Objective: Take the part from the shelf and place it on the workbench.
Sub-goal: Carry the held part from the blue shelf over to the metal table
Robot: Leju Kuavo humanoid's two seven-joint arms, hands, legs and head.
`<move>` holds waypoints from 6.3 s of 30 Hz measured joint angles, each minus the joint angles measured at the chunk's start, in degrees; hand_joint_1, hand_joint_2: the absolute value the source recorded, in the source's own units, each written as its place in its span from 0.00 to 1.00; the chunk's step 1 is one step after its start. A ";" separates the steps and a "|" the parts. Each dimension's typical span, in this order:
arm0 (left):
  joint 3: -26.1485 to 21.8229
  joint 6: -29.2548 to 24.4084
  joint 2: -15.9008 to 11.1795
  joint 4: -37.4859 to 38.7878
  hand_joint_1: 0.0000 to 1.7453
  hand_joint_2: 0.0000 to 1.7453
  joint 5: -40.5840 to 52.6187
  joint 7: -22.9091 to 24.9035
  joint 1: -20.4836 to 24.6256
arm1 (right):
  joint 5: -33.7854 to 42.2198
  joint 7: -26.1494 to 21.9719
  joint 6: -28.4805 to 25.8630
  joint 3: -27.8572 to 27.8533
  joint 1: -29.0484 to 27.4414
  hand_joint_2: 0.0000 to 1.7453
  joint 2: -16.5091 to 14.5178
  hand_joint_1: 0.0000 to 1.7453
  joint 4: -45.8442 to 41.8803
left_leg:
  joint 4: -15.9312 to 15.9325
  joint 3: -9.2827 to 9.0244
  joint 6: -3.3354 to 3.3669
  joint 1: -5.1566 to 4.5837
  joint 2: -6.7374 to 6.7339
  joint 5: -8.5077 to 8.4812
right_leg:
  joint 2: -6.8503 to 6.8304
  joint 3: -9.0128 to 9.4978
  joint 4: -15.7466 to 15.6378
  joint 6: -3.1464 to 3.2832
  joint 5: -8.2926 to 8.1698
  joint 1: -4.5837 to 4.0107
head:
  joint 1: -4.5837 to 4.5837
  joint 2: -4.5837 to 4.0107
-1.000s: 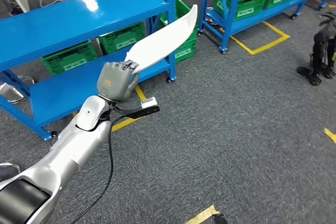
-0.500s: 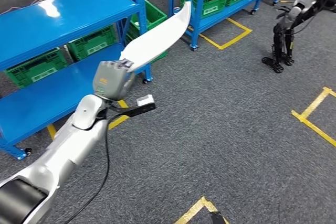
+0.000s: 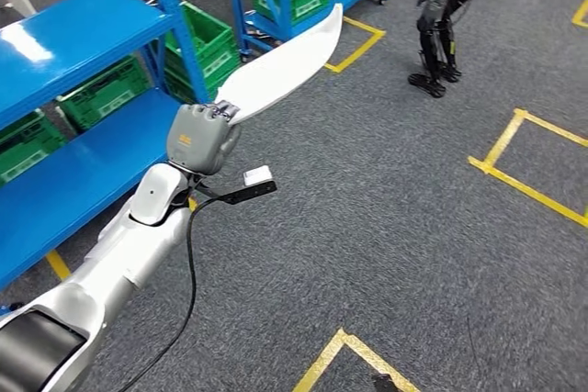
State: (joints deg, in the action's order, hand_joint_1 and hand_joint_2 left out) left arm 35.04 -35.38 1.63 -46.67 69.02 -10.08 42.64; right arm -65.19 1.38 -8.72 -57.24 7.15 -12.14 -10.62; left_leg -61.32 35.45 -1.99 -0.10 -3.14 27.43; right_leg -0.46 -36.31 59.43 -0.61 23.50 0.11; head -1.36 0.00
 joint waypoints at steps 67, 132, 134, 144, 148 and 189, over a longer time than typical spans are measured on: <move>0.13 2.46 0.83 1.57 1.00 1.00 0.54 -0.23 2.23 | -0.79 -0.10 -0.50 -0.07 0.49 1.00 -0.11 0.00 -0.06 | -9.89 4.79 -0.34 0.23 3.18 2.82 | 4.55 -1.82 0.47 0.42 -1.17 0.14 | 0.03 0.00; 0.44 2.81 0.86 2.85 1.00 1.00 -0.44 -0.74 3.78 | -1.64 0.00 -1.02 -0.11 1.02 1.00 -0.13 0.00 -0.07 | 1.02 0.31 0.03 0.85 7.12 -2.07 | 6.98 -2.58 0.91 -0.50 -1.34 0.07 | 0.07 0.00; 0.51 2.94 0.92 2.85 1.00 1.00 -0.45 -0.74 3.81 | -1.63 -0.07 -1.03 -0.11 0.98 1.00 -0.13 0.00 -0.07 | 2.23 -0.15 0.53 0.81 6.78 -1.99 | 8.12 -3.02 0.62 -1.25 -1.73 0.26 | 0.15 0.00; 0.62 3.20 1.22 2.85 1.00 1.00 -0.60 -0.72 3.89 | -1.78 -0.05 -1.07 -0.10 0.91 1.00 -0.13 0.00 -0.07 | 2.62 -0.34 2.25 0.26 0.60 -2.17 | 0.10 -6.47 10.06 -2.35 2.31 -0.04 | -0.59 0.00; 0.58 3.21 1.16 2.85 1.00 1.00 -0.62 -0.72 4.08 | -1.86 0.02 -1.14 -0.11 0.81 1.00 -0.13 0.00 -0.07 | 2.58 -0.63 1.39 -0.33 -1.45 -1.77 | -2.53 -1.48 1.05 -1.42 0.15 -0.83 | -0.48 0.00; 0.69 4.25 1.33 2.83 1.00 1.00 -1.14 -0.25 4.18 | -3.67 0.87 -3.08 -0.14 0.51 1.00 -0.21 0.00 -0.07 | 4.52 -0.55 1.16 0.09 -0.35 -3.78 | -0.02 -0.82 0.06 -1.01 0.01 -0.13 | -0.48 0.00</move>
State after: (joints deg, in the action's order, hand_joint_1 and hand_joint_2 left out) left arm 35.74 -31.13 2.97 -43.85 67.89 -10.33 46.82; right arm -68.85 2.25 -11.80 -57.37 7.66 -12.35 -10.69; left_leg -56.80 34.90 -0.82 -0.01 -3.49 23.65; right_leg -0.48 -37.13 59.49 -1.62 23.51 -0.02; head -1.84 0.00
